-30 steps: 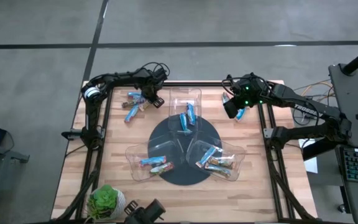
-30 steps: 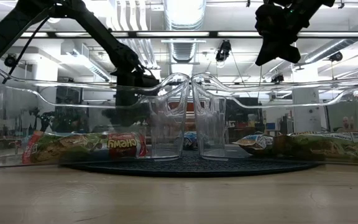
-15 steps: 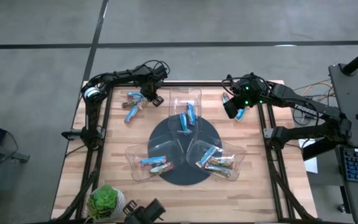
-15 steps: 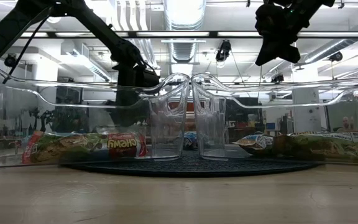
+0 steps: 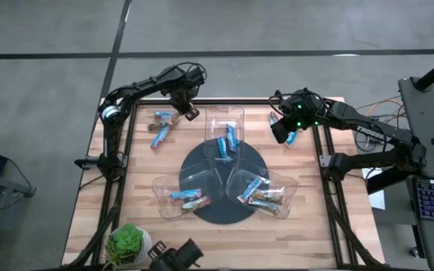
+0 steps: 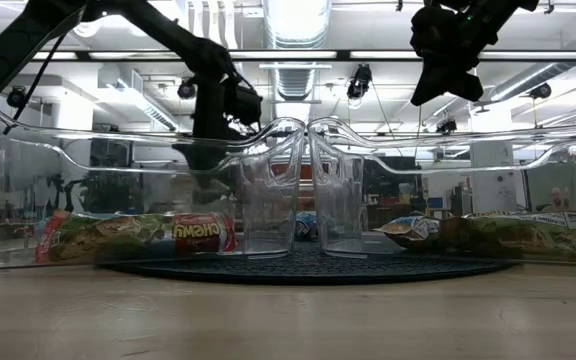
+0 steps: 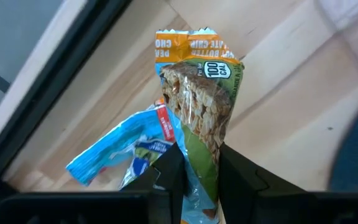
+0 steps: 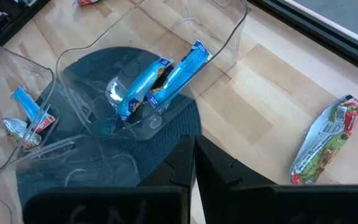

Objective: Pick and place Granola Bars by type
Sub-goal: Put the yellow granola bar into the right transparent bin

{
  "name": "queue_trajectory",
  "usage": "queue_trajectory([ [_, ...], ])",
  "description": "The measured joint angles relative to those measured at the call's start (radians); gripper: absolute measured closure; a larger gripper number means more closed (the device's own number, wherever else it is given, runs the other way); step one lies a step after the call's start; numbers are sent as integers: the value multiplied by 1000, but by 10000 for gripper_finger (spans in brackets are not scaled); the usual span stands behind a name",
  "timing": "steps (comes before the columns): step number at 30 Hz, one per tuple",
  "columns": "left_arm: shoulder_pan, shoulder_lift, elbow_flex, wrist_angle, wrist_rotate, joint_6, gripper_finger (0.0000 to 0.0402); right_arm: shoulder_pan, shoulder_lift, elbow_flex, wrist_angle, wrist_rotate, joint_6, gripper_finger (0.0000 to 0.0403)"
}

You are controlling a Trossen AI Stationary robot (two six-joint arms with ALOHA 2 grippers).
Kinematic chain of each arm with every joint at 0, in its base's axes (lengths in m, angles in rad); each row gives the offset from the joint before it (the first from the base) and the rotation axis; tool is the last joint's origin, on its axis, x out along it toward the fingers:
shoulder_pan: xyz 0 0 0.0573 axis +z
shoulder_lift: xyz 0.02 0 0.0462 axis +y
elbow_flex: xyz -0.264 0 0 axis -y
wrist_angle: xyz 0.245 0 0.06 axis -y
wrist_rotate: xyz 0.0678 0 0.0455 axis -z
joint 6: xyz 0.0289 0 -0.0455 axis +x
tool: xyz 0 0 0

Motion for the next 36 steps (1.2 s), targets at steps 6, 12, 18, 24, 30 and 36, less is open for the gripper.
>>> queue_trajectory([
  [6, -21, -1, 118, -117, 14, -11, 340, 0, 0, 0, 0, 0, -19, 394],
  [12, -91, -2, 225, -157, 59, -13, 340, 0, -1, 0, 0, 0, -43, 394],
  [18, -175, -2, 330, -156, 81, -13, 340, 1, -40, 0, -2, -99, -96, 394],
  [24, -258, -2, 443, -156, 81, -13, 340, 0, -144, 0, -10, -106, -122, 395],
  [30, -350, -2, 552, -131, 98, -25, 339, 0, -241, 0, -59, -107, -122, 395],
  [36, -465, -2, 631, -36, 190, -27, 339, 0, -282, 0, -105, -106, -118, 395],
])
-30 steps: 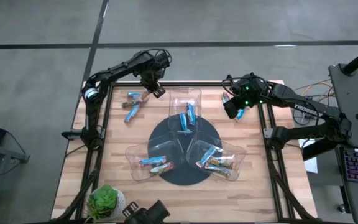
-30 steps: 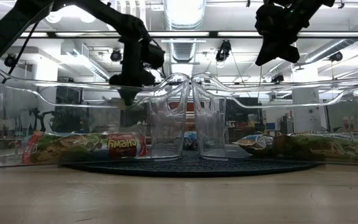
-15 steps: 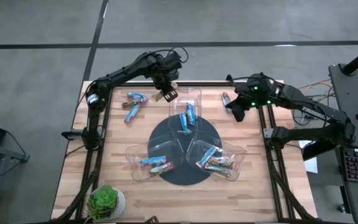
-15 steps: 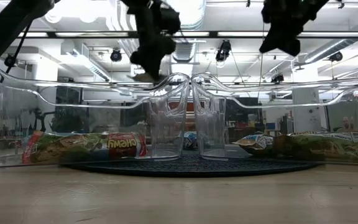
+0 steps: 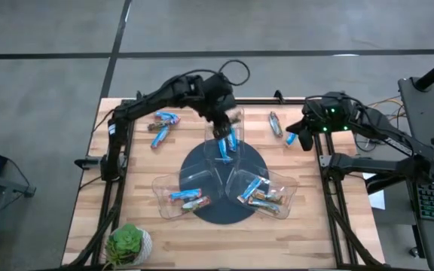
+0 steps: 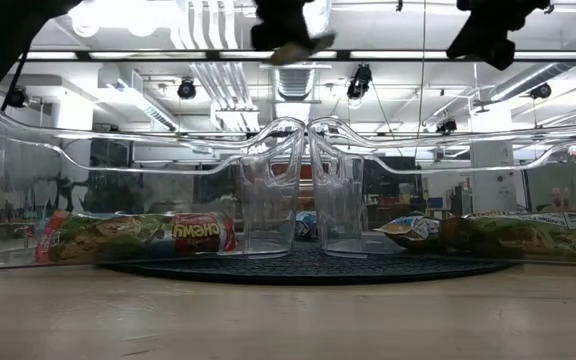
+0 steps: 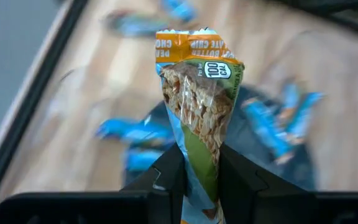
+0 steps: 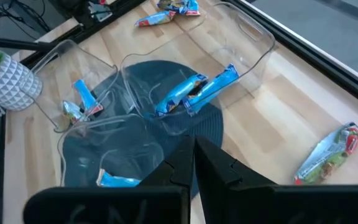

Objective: Pick and place Granola Bars by type
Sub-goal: Put the yellow granola bar into the right transparent bin

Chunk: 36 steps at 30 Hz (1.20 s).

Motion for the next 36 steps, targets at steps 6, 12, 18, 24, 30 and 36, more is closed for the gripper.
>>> queue_trajectory([
  [6, -108, 0, 2, 113, 127, -38, 339, 0, -12, 0, -19, 1, -27, 395],
  [12, -176, 5, -1, 202, 167, -117, 339, 0, -11, 0, -19, 6, -27, 395],
  [18, -199, 26, -2, 259, 167, -237, 339, 0, -11, 0, -19, 10, -22, 394],
  [24, -200, 42, -93, 353, 167, -440, 339, 0, -13, 0, -20, 11, -8, 394],
  [30, -200, 39, -301, 465, 167, -645, 339, 0, -13, 0, -22, 12, -9, 394],
  [36, -204, 38, -496, 540, 178, -828, 339, 0, -12, 0, -25, 13, -25, 394],
])
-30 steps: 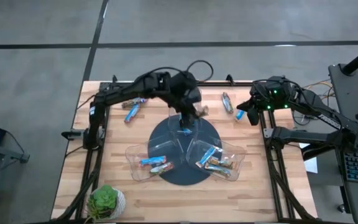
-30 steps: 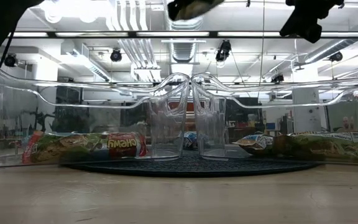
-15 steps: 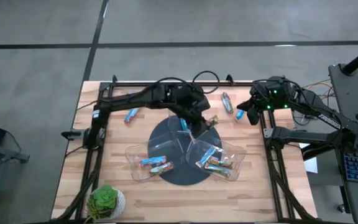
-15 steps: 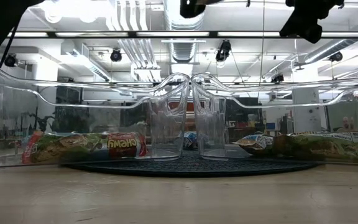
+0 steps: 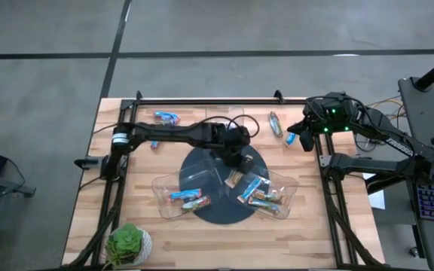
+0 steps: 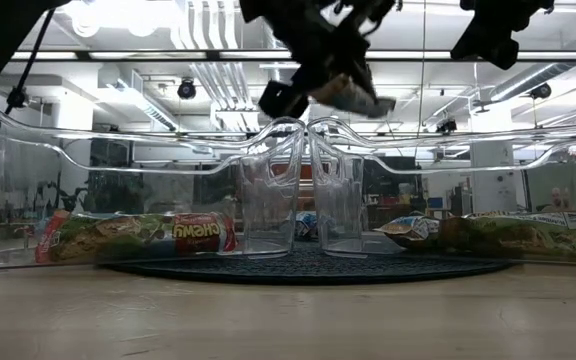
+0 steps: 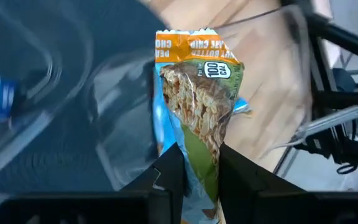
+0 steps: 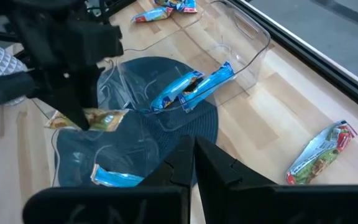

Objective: Pick and place Granola Bars by type
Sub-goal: Put the yellow granola bar into the right transparent bin

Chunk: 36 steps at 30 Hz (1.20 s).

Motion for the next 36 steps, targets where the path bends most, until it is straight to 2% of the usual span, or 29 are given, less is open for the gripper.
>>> queue_trajectory([
  [4, -8, 0, -53, 32, 16, -39, 339, 0, 0, -1, 0, 0, -12, 394],
  [21, -11, -3, -64, 172, 102, -121, 339, 0, 0, -3, 0, 5, -10, 394],
  [36, -15, -3, -64, 180, 150, -90, 339, 0, 2, -3, 1, 8, -10, 394],
])
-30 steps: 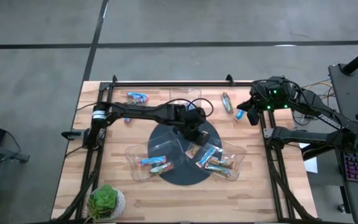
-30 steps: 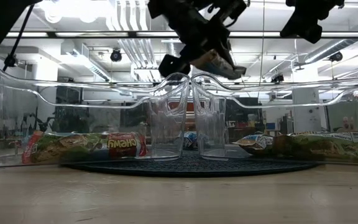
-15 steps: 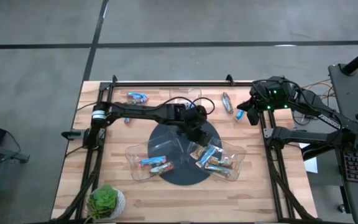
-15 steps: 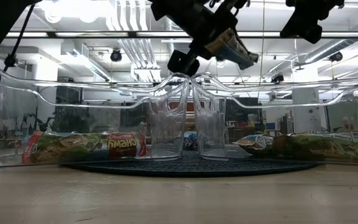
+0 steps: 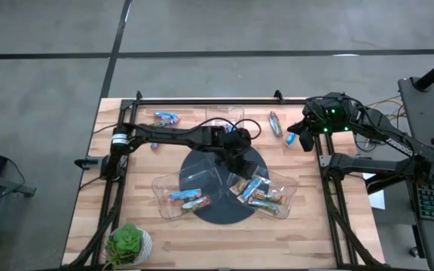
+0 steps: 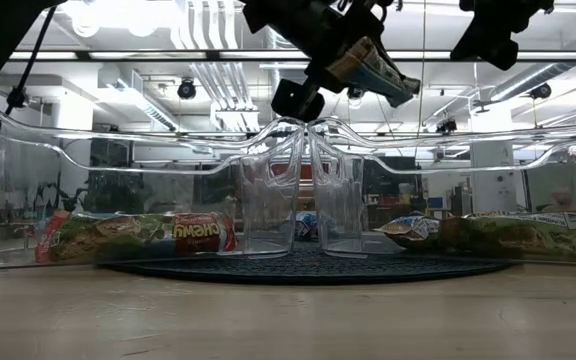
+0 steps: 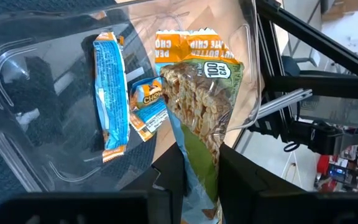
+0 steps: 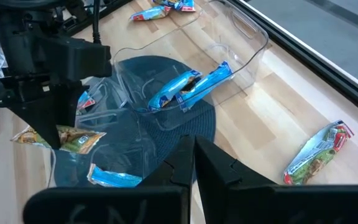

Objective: Pick and place Granola Bars by type
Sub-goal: Put the yellow granola bar into the right transparent bin, then put the red granola bar into the left transparent bin

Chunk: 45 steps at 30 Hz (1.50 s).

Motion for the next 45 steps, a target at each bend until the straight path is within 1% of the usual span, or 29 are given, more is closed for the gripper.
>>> queue_trajectory([
  [4, 0, 0, 0, 18, 6, 4, 326, 0, 0, 0, 0, 0, 0, 394],
  [11, 0, 1, -1, 41, 17, 0, 259, 0, 0, 0, 0, 0, 3, 394],
  [14, 1, 2, -1, 41, 18, 3, 237, 0, 0, 0, 0, 0, 3, 394],
  [17, 1, 2, -1, 41, 26, 28, 231, 0, 0, 0, 0, 1, 2, 394],
  [26, 2, 2, 0, 37, 58, 87, 231, 0, 0, -1, 0, 3, 4, 394],
  [29, 2, 2, 10, 35, 58, 117, 244, 0, 0, -1, 0, 3, 4, 394],
  [31, 3, 1, 14, 36, 58, 136, 262, 0, 0, -1, 0, 3, 4, 394],
  [40, 9, -14, 17, 24, 56, 221, 389, 0, 0, -1, 0, 2, 4, 394],
  [42, 8, -29, 18, 22, 54, 245, 397, 0, 0, -1, 0, 2, 4, 394],
  [45, 8, -59, 18, 7, 27, 303, 401, 0, -1, -1, 0, 1, 7, 394],
])
